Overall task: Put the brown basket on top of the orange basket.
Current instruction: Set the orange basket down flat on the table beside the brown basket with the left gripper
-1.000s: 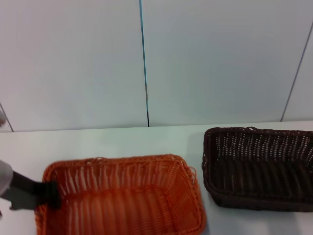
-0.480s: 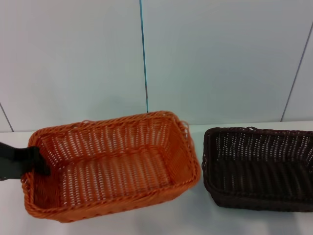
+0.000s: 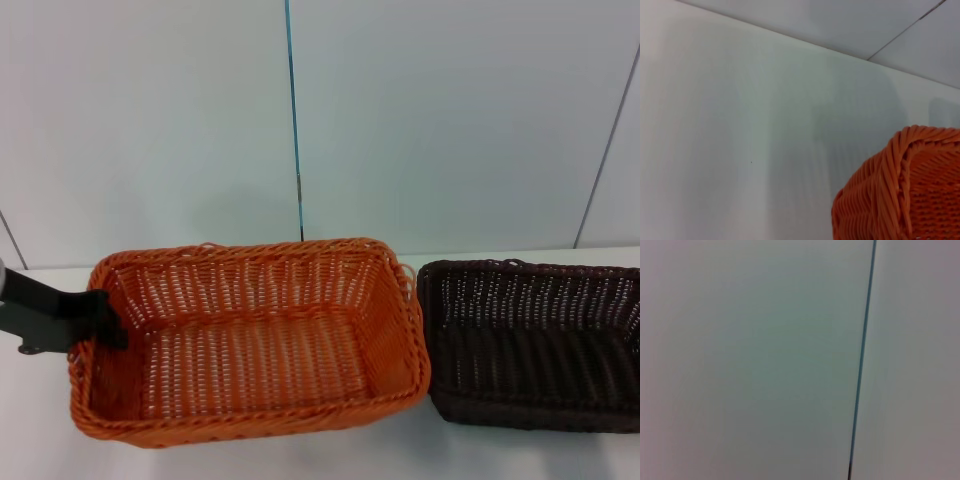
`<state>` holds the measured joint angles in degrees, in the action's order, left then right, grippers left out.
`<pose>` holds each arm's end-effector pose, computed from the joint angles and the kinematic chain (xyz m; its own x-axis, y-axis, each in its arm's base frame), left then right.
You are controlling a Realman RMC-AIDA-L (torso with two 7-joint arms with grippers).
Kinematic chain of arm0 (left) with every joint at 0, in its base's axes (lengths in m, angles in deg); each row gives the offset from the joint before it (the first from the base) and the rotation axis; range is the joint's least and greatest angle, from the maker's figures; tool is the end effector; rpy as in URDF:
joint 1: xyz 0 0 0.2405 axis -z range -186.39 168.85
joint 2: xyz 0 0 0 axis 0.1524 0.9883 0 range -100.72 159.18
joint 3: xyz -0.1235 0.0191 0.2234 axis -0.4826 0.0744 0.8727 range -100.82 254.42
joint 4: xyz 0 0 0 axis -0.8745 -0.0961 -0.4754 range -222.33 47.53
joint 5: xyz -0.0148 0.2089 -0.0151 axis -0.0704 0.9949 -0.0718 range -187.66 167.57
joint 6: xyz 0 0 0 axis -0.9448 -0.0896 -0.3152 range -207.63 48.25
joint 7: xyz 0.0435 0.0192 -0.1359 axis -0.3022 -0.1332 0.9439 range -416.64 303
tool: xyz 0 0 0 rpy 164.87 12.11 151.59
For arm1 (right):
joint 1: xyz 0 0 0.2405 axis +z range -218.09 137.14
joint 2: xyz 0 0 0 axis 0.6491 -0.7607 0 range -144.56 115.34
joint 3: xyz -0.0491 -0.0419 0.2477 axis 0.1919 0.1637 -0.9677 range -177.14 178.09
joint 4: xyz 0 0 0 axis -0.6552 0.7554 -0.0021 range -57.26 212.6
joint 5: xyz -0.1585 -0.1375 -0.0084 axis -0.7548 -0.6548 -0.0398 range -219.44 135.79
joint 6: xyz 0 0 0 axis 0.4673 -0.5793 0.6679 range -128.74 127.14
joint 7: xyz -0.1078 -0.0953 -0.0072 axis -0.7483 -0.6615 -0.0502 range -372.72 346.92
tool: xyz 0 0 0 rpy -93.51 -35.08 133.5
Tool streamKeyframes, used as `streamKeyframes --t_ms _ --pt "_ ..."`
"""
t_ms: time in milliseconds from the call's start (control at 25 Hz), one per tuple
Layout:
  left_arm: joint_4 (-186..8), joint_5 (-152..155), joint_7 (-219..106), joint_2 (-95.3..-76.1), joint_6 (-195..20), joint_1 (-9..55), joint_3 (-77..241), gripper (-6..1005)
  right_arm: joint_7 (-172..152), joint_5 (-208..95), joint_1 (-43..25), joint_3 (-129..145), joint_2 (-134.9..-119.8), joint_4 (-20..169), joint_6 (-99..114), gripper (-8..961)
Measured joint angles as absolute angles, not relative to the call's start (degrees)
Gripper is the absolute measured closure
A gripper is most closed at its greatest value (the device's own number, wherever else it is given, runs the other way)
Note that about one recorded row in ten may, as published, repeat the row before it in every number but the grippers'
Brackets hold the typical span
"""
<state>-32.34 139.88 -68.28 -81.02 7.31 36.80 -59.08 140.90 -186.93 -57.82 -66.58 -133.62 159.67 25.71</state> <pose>-0.2332 0.4183 0.0986 0.0949 0.9330 0.3472 0.9523 0.0166 -0.3047 0.2617 0.2641 0.0315 -0.7723 0.0206 0.6349 0.6346 -0.0189 0.7726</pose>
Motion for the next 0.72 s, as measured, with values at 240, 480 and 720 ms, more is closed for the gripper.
streamKeyframes --t_ms 240,480,720 --pt "-35.97 139.72 -69.21 -81.56 4.42 37.63 -58.51 878 140.90 -186.93 -58.35 -66.58 -133.52 160.41 25.71 25" --pt "-39.79 139.71 -70.31 -81.95 0.60 38.98 -58.38 878 140.90 -187.10 -59.06 -66.54 -133.52 161.56 25.71 25" --pt "-44.94 139.77 -72.09 -81.21 -3.93 41.16 -58.41 878 140.90 -188.48 -59.47 -66.19 -133.57 162.11 25.60 25"
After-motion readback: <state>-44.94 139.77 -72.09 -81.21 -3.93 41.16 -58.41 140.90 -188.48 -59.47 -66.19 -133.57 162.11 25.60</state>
